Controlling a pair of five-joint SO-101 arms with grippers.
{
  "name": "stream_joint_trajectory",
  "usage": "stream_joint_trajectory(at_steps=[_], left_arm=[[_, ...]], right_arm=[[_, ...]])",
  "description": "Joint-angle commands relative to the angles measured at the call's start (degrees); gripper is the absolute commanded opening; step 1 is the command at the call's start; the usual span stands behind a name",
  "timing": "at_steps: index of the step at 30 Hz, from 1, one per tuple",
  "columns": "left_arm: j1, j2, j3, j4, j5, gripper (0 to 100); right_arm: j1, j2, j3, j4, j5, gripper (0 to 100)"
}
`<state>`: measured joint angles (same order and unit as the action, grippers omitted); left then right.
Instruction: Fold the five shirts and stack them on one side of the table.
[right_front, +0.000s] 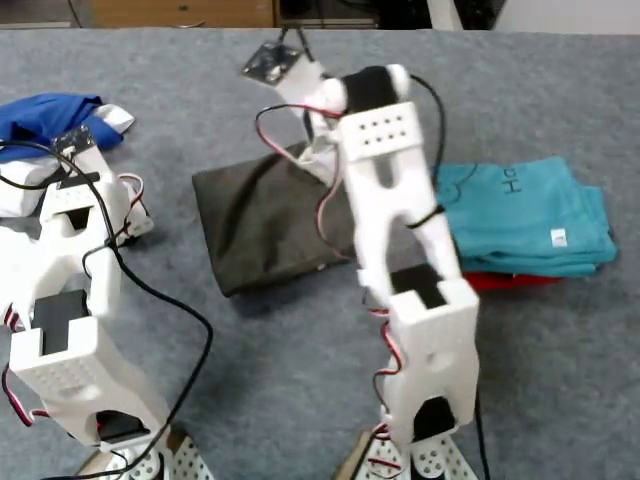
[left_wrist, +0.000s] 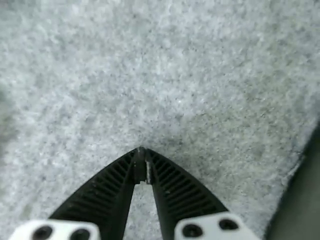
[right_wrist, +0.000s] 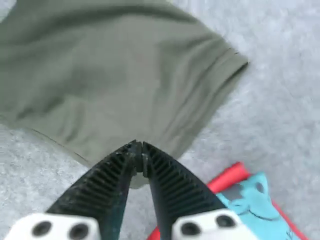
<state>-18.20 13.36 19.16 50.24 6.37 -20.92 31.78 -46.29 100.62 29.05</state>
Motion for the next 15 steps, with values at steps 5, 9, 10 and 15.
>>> stream_joint_trajectory(at_steps=[5, 9, 10, 15], left_arm=[[0.2, -3.4, -0.3, -0.7, -0.3, 2], [0.6, -3.4, -0.3, -0.8, -0.3, 2], [1.0, -3.4, -0.3, -0.8, -0.3, 2], [2.6, -3.4, -2.5, -0.3, 0.0, 2]], right_arm=[[3.9, 8.9, -1.1, 1.8, -1.8, 0.5], [5.8, 7.0, 8.0, 1.8, -1.6, 0.5], [5.8, 6.8, 10.9, 1.5, -1.5, 0.5], [6.3, 6.9, 20.8, -7.6, -1.8, 0.5]])
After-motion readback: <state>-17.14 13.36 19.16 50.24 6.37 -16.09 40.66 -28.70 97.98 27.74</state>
